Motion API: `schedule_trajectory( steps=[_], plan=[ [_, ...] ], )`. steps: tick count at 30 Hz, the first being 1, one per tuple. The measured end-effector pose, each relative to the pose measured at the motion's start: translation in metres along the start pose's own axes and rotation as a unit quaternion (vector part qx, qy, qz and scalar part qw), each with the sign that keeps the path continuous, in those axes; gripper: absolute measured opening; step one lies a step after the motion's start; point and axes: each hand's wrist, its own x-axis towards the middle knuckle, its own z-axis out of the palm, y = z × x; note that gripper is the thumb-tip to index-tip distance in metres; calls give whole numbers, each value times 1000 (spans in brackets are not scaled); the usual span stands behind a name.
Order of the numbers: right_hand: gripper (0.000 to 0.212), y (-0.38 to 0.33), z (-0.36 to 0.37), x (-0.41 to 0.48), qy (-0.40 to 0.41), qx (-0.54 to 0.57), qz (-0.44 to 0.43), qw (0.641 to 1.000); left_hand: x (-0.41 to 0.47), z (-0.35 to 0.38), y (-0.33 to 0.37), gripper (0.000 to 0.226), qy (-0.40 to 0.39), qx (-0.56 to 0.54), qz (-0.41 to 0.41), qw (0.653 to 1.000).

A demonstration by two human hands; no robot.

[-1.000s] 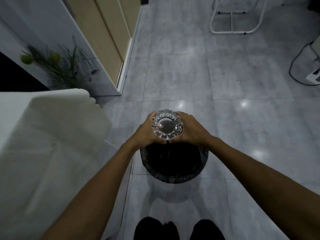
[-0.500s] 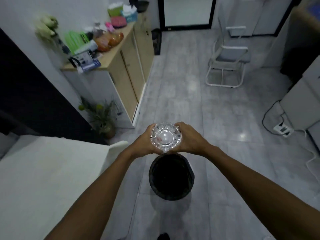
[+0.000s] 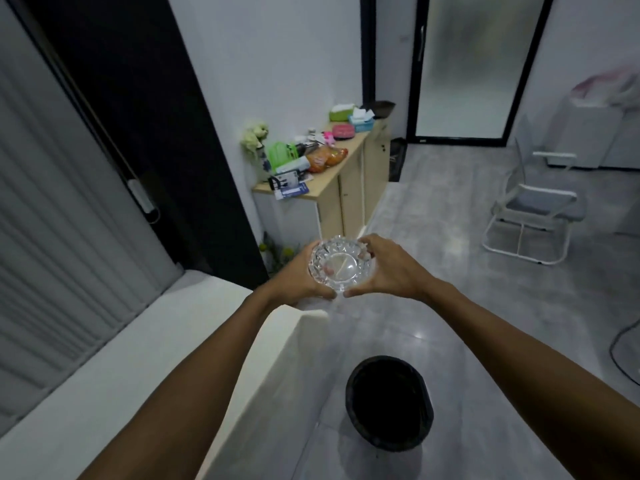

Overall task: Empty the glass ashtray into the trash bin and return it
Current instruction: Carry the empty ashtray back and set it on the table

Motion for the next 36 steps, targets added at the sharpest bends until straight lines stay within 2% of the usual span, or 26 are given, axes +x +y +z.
schedule_trajectory(
  steps=[5, 10, 14, 19, 24, 31, 36],
  plan=[
    [86, -51, 37, 31, -37, 9, -55, 998, -58, -47, -15, 105, 59, -29, -6, 998],
    [93, -106, 109, 63, -102, 5, -93, 990, -131, -97, -65, 104, 127, -31, -73, 989],
    [108, -165, 177, 83, -144, 27, -111, 983, -198, -146, -106, 102, 176, -22, -120, 977],
    [91, -253, 258, 93, -193, 66, -152, 967, -293, -202, -157, 110, 242, -15, -168, 955],
    [88, -334, 335, 92, -245, 90, -188, 947, -383, -242, -203, 109, 291, -22, -193, 937],
    [95, -423, 439, 79, -315, 89, -229, 917, -498, -273, -262, 111, 347, -38, -238, 906],
    [105, -435, 498, 53, -356, 79, -234, 901, -545, -252, -302, 117, 363, -45, -287, 885]
  ],
)
